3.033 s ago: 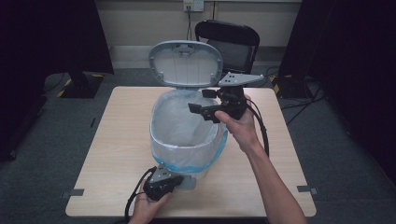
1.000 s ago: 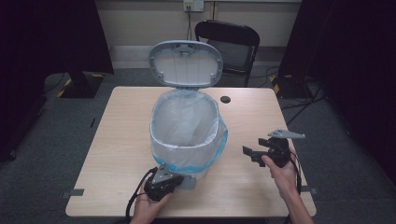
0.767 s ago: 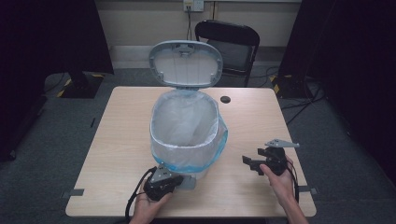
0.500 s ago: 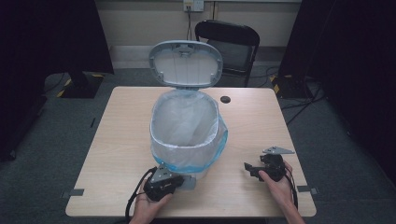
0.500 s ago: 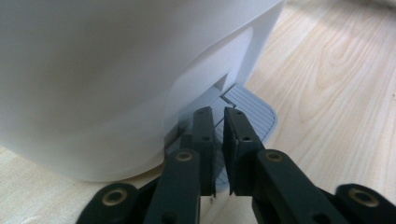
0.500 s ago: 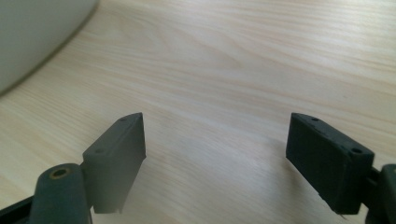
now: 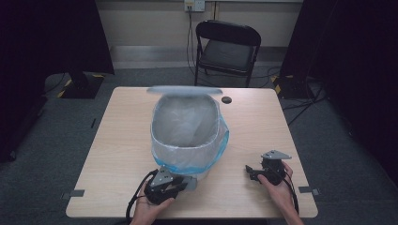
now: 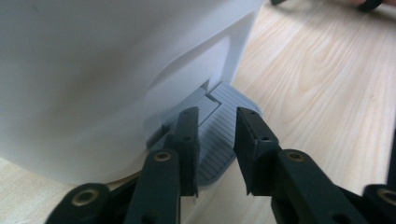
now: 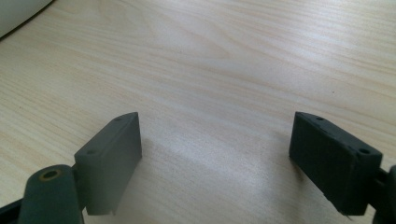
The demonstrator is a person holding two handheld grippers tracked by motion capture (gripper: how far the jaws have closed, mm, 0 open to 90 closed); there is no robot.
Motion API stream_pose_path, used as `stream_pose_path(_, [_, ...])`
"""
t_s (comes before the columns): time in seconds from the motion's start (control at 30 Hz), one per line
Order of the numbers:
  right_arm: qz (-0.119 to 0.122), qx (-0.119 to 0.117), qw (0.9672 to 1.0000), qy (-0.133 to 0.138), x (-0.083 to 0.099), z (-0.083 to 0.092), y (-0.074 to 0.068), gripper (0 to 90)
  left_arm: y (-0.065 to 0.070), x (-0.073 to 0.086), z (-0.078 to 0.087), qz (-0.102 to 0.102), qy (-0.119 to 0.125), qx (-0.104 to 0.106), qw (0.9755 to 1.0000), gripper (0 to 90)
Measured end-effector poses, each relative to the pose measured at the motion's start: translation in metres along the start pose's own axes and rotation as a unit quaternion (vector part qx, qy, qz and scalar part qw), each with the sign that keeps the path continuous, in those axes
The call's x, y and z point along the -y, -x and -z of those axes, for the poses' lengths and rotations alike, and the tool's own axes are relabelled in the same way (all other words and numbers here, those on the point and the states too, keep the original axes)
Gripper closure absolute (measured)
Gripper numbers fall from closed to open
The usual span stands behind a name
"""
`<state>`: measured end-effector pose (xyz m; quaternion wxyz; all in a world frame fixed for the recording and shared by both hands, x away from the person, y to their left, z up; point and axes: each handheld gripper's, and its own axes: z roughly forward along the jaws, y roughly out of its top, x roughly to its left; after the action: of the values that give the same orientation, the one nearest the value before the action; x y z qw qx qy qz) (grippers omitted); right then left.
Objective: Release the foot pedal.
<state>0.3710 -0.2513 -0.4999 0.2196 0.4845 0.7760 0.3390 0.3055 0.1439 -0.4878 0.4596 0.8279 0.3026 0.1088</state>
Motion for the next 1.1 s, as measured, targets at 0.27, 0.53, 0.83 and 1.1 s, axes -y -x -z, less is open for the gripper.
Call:
stream_pose_path(0.27, [-0.001,-0.001,1.0,-0.001,0.0,0.0,0.0,16.0,-0.001,0.002,0.011,0.021,0.019,0.015,0.9995,67.9])
stream_pose_path(0.53, [0.0,0.0,1.0,0.0,0.0,0.0,0.0,16.0,0.001,0.007,0.032,0.003,0.016,-0.009,0.9998,54.7])
stream_pose_path(0.83, [-0.001,0.0,1.0,0.0,0.0,0.0,0.0,16.0,-0.027,0.007,0.054,0.051,0.022,-0.086,0.9947,43.6])
stream_pose_path(1.1, [-0.002,0.0,1.0,-0.001,0.0,0.0,0.0,16.0,-0.066,0.017,0.085,0.133,0.043,-0.146,0.9795,38.3])
